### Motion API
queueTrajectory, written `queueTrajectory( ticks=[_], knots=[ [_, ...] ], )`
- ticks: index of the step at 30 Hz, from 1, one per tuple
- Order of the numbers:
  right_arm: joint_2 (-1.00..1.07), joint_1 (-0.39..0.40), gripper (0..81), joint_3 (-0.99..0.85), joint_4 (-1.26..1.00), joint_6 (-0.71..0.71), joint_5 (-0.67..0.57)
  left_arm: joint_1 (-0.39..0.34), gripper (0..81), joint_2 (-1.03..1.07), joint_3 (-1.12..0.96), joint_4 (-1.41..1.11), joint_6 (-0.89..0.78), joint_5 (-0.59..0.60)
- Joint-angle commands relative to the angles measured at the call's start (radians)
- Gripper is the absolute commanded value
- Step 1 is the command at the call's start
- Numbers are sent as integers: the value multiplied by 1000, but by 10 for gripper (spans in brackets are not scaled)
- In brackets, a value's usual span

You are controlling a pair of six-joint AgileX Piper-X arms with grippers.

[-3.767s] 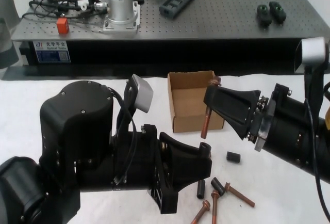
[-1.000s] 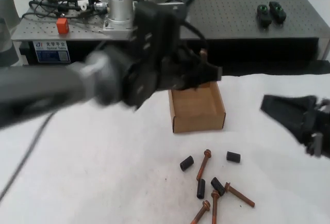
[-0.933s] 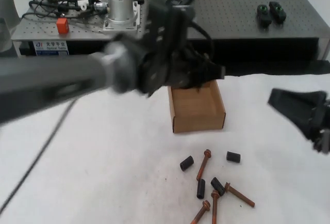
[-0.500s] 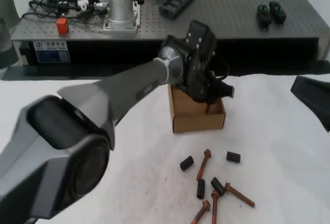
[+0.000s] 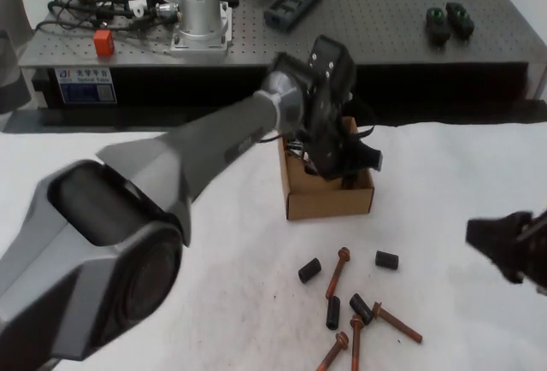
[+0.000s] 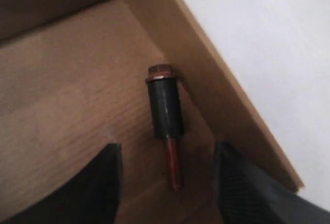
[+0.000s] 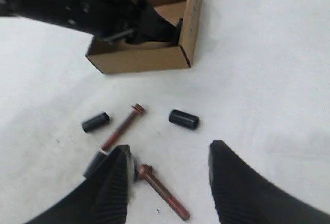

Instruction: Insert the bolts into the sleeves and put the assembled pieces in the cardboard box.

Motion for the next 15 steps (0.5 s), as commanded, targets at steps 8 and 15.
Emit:
queueTrajectory(
  ticks=[8,15],
  knots=[
    [500,276,357,-258,296,-314,222,22,330,-342,197,112,133,-202],
    [727,405,354,-375,319,-364,349,37,330,-640,697,-101,120,-204]
  ],
)
